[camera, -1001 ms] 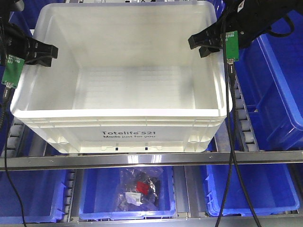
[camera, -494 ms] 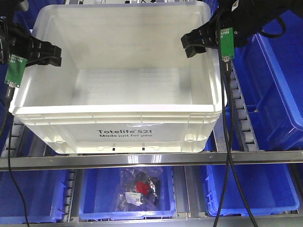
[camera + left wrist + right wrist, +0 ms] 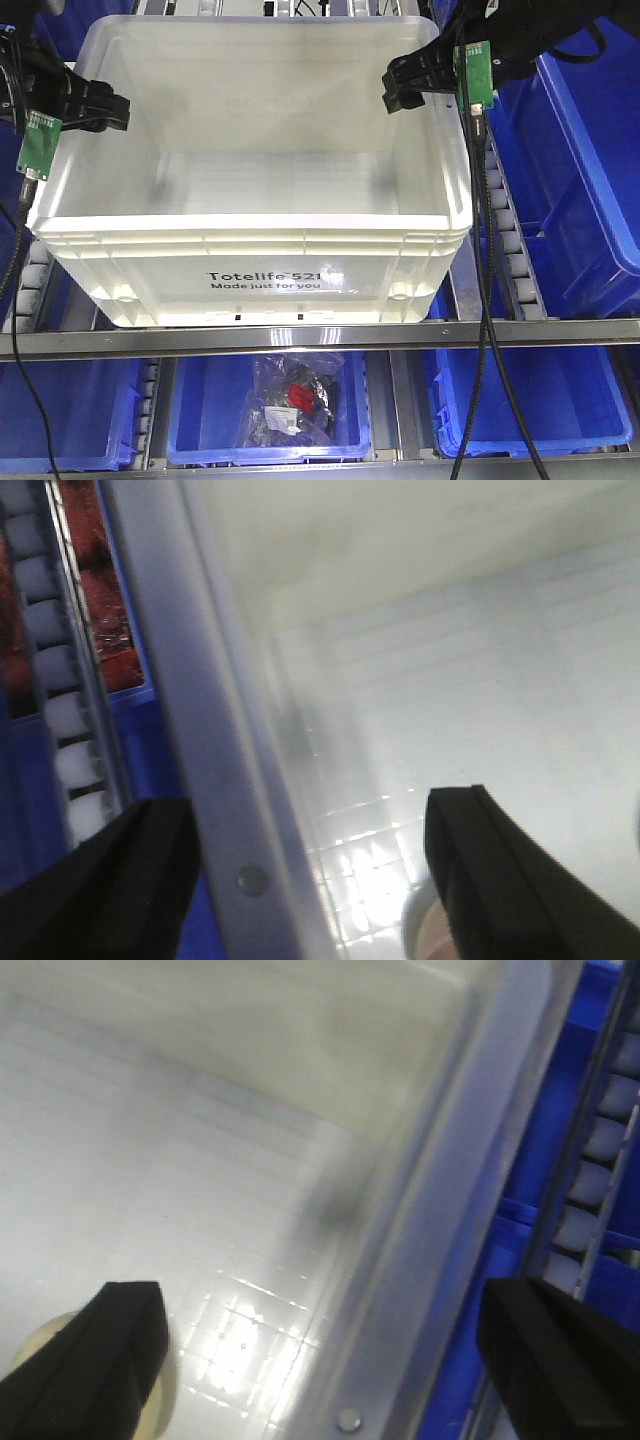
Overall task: Place moving items into box and shelve
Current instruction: 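Push the crate forward with both grippers onto the shelf rollers, then open both grippers and release the crate rims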
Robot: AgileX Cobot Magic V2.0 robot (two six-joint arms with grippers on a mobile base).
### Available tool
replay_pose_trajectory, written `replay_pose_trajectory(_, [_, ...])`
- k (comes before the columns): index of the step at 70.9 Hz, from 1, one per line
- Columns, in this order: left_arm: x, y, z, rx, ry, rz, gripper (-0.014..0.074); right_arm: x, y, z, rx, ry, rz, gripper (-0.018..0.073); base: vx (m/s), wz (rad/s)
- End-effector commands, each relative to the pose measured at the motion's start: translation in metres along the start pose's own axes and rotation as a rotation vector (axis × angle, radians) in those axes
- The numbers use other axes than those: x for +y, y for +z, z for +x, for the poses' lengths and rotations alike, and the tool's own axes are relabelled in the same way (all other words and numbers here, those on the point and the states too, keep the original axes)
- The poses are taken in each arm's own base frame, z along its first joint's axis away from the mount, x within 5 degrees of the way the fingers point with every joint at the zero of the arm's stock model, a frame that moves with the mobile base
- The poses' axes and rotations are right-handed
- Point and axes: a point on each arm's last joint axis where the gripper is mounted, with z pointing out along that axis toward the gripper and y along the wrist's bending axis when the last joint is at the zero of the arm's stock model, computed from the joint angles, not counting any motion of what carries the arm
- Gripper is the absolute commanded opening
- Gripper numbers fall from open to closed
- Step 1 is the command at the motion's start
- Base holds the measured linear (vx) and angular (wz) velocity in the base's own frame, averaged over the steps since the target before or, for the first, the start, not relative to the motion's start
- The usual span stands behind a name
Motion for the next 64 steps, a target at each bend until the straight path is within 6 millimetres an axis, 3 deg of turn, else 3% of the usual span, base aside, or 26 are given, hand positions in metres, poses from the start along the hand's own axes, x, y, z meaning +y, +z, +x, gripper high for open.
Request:
replay_pose_trajectory(1, [0.001,-0.028,-0.018,-0.151,-0.015,-0.039,0.0571,-0.004,-0.034,-0.014,-0.139,0.007,0.031,0.0659,0.00,0.00])
replay_pose_trajectory(18, [0.002,-0.035,-0.019,-0.176,-0.099,-0.046,0.0571,-0.004,-0.034,-0.014,-0.140,0.054,0.033,0.0633,0.00,0.00])
replay_pose_trajectory(45, [-0.001,-0.068,-0.026,-0.318,-0.124,-0.025,0.0566,0.000,-0.035,-0.014,-0.134,0.103,-0.010,0.0577,0.00,0.00])
replay_pose_trajectory(64, [-0.003,-0.091,-0.022,-0.354,-0.122,-0.025,0.0514,0.000,-0.069,-0.016,-0.236,0.134,-0.022,0.0577,0.00,0.00])
